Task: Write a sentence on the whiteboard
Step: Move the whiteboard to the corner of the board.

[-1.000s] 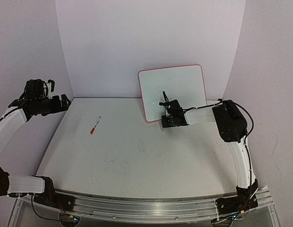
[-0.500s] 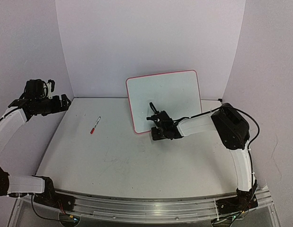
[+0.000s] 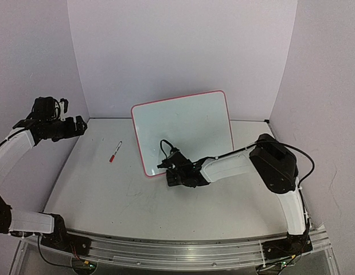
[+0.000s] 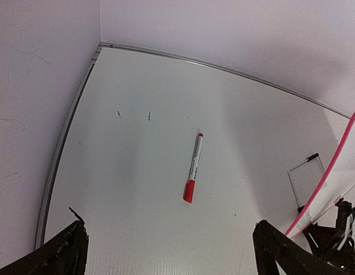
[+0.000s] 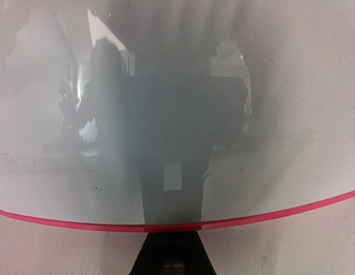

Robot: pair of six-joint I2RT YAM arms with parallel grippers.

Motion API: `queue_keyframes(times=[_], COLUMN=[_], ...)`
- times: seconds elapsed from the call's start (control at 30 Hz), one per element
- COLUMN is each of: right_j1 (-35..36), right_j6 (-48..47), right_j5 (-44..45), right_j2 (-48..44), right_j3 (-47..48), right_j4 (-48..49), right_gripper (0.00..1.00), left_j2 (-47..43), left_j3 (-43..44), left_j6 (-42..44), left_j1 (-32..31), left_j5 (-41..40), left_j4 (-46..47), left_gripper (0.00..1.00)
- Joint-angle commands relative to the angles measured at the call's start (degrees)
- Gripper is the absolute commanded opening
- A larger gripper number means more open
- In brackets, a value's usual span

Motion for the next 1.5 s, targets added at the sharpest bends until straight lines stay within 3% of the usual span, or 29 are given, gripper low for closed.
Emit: queue_keyframes(times=[0.0,0.13,0.33,0.43,0.63,0.77,0.9,1.03,1.47], right_j1=[4.12,5.03,5.31,5.54,5.68,5.64,5.12,2.09,-9.2], right_j6=[5.66,5.85,5.04,4.62,4.84,3.5,1.35,2.16,3.62], right_j5=[-3.5,-4.03,-4.09,-3.58,-4.52,-4.68,-3.16,-4.39,-8.29], right_j2=[-1.04,-0.59,-3.89,-7.25,-16.29,-23.73,-30.99,-37.79,-50.98], right_j3=[0.84,1.35,-0.88,-4.26,-15.44,-21.6,-25.76,-30.04,-41.32], right_j4=[0.89,0.77,0.68,0.84,3.39,3.91,2.96,2.49,2.47], right_gripper=[0.0,0.03,0.49,0.6,0.73,0.78,0.78,0.78,0.77], left_j2=[0.49,0.8,2.92,5.09,12.42,20.39,29.76,37.17,48.23], left_j3=[0.83,0.77,0.93,1.02,2.38,6.03,11.23,16.25,23.69], left_j6=[-0.75,-0.51,0.28,0.3,0.83,1.76,2.15,2.49,4.57], left_j1=[0.04,0.06,0.02,0.01,-1.83,-6.68,-9.46,-11.01,-12.03], left_j5=[0.17,0.97,1.7,2.23,0.43,-2.05,1.65,2.29,-2.67], left_j4=[0.74,0.82,0.38,0.24,-0.7,-2.58,-4.49,-5.9,-10.1], left_gripper=[0.99,0.99,0.99,0.99,0.98,0.96,0.82,0.74,0.49])
